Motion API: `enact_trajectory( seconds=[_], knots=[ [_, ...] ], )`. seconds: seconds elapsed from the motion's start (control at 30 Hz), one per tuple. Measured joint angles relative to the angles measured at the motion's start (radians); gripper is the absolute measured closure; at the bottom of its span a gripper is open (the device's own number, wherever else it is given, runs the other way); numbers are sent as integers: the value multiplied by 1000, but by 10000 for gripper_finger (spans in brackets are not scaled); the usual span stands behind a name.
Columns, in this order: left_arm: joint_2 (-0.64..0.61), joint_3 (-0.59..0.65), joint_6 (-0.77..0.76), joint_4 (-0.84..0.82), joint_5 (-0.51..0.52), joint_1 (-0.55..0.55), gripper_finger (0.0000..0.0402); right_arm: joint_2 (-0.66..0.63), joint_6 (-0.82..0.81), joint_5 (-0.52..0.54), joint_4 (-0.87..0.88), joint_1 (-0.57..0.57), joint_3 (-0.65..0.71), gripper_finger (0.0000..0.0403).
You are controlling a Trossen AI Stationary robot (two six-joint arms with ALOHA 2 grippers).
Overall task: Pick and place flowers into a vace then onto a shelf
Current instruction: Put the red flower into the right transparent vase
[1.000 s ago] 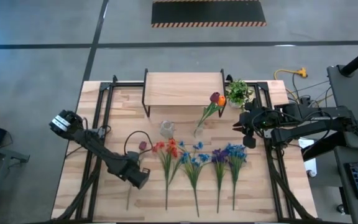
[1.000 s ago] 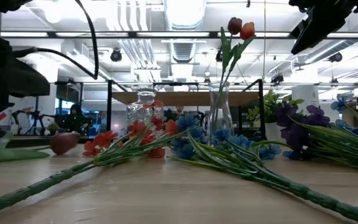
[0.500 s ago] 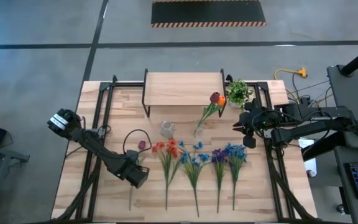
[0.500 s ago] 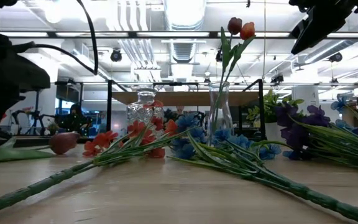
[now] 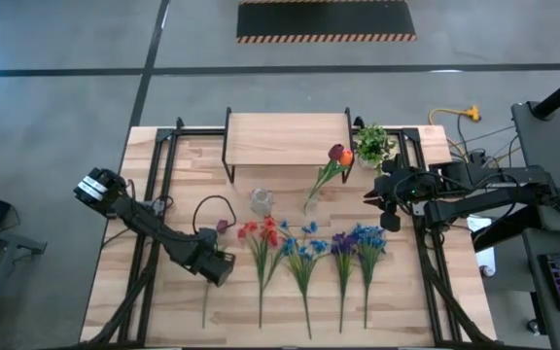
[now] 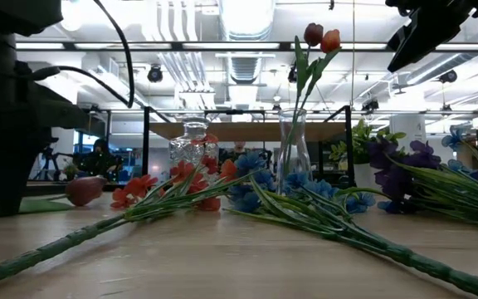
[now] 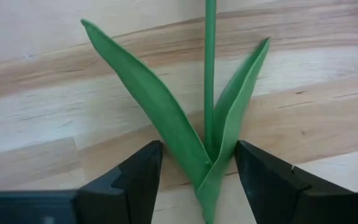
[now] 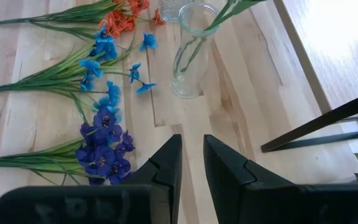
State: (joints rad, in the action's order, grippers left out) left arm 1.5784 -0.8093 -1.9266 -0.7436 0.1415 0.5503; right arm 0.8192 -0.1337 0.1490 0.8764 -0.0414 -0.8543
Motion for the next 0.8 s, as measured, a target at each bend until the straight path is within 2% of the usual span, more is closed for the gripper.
enact_trajectory(
  seconds=[0.13,0.5,0.8],
  knots=[
    [-1,0,0,0,1,-1,219,0,-2,0,0,0,0,346],
    [-5,-1,3,-2,15,-2,311,0,-5,0,0,0,0,346],
    [-5,-9,2,1,31,-2,350,0,-5,0,0,0,0,346]
  ],
)
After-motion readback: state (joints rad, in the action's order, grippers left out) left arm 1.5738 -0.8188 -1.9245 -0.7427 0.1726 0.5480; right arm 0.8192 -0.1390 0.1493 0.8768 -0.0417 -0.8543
